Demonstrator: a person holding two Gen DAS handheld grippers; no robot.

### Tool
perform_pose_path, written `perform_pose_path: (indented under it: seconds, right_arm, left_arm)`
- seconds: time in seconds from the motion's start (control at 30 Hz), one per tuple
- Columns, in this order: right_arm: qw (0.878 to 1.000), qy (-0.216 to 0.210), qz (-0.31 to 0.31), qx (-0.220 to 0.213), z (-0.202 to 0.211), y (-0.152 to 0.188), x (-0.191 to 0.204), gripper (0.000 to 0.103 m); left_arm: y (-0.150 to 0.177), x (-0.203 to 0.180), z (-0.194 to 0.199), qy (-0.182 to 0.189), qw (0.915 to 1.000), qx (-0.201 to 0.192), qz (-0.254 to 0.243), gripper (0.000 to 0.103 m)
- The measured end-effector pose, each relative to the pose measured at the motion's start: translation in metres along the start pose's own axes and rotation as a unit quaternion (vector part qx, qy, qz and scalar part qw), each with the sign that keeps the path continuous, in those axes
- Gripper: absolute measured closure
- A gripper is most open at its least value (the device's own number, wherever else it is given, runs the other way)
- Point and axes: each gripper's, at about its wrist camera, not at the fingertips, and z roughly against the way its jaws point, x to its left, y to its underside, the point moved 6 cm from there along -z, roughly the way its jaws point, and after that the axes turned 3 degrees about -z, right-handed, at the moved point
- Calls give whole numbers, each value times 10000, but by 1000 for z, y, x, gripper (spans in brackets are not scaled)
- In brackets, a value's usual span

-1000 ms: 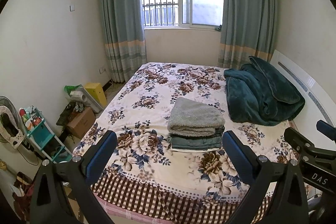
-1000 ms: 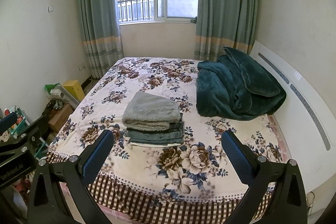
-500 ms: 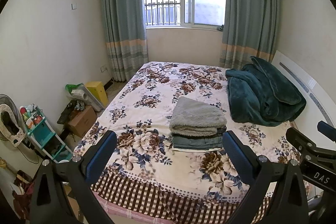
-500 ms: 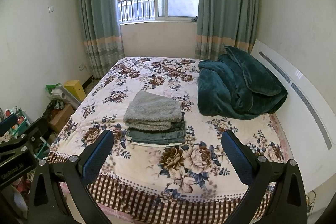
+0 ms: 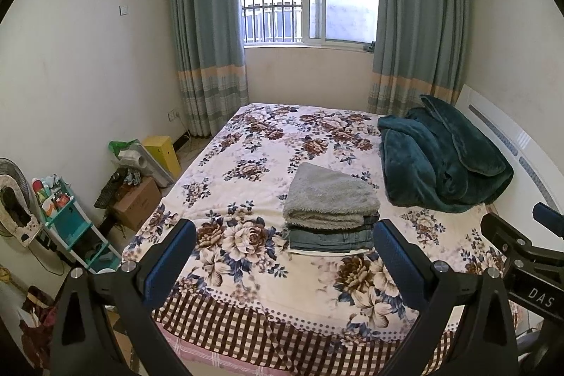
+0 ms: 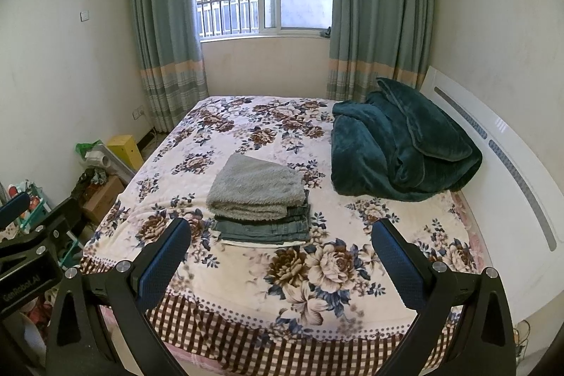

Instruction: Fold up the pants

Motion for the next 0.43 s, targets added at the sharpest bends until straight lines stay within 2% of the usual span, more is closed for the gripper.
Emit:
perform_pose_path:
  seconds: [0.43]
  right_arm:
    - [10000, 13, -1, -10, 0, -1, 0, 0]
  left_arm:
    - [-5, 2, -9, 65, 10000, -19, 15, 0]
